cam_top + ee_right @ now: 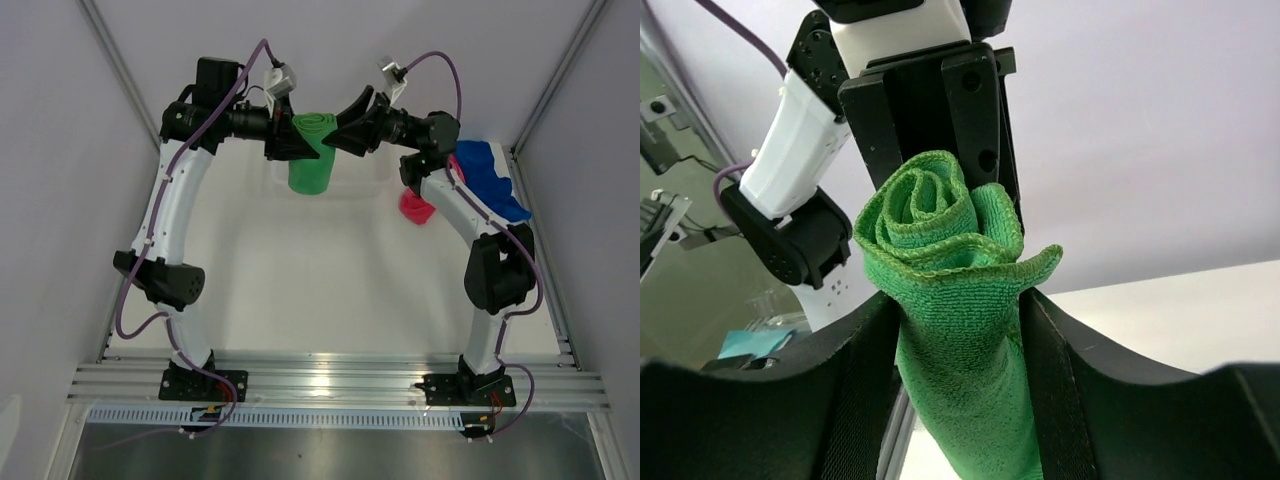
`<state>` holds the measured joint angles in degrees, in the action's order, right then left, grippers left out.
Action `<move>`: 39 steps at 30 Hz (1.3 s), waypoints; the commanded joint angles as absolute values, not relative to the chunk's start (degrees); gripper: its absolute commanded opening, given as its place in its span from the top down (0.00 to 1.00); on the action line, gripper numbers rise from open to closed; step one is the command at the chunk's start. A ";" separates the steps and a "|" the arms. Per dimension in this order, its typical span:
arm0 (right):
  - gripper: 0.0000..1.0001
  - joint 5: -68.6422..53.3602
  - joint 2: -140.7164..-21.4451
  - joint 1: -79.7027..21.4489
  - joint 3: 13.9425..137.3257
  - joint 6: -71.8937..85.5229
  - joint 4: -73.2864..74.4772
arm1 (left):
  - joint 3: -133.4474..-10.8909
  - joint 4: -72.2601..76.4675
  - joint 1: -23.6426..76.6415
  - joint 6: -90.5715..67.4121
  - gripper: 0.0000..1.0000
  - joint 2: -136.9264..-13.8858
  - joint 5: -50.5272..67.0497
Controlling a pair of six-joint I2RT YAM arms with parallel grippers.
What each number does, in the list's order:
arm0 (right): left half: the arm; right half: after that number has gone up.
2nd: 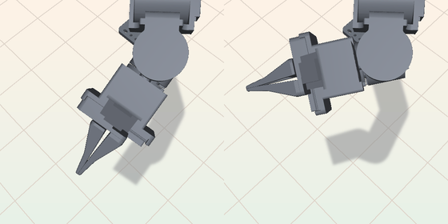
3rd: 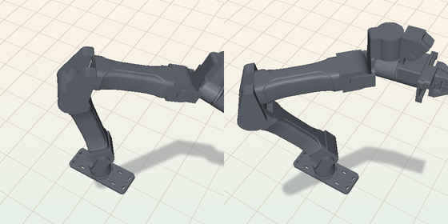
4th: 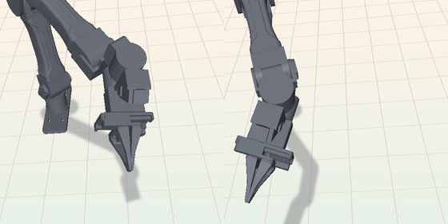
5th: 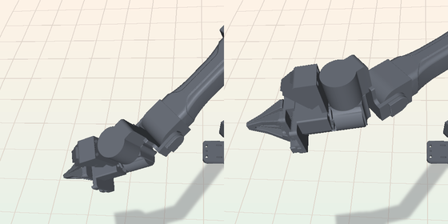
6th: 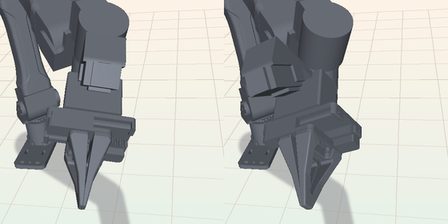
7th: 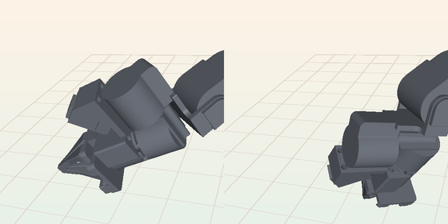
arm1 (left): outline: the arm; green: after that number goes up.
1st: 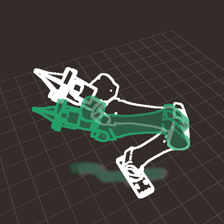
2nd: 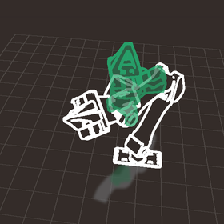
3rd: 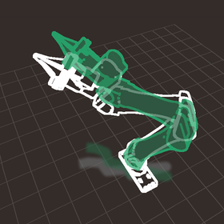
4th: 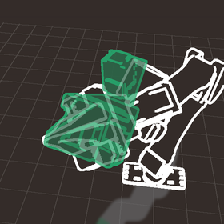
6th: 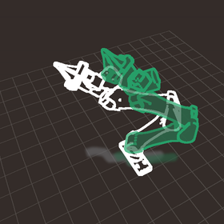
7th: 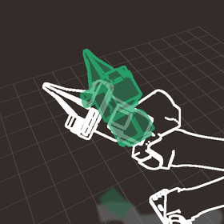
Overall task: Roll the towels
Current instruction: Place the rolled towel into the container
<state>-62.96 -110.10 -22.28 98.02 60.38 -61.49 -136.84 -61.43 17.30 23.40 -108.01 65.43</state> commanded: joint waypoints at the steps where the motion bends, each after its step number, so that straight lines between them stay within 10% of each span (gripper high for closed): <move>1: 0.46 -60.20 -104.60 -21.53 97.82 52.58 -55.21 | -137.02 -60.65 17.84 22.68 0.99 -107.93 66.01; 39: 0.34 -61.78 -106.61 -26.63 87.80 49.57 -56.07 | -136.58 -46.14 16.70 6.15 0.99 -108.28 63.90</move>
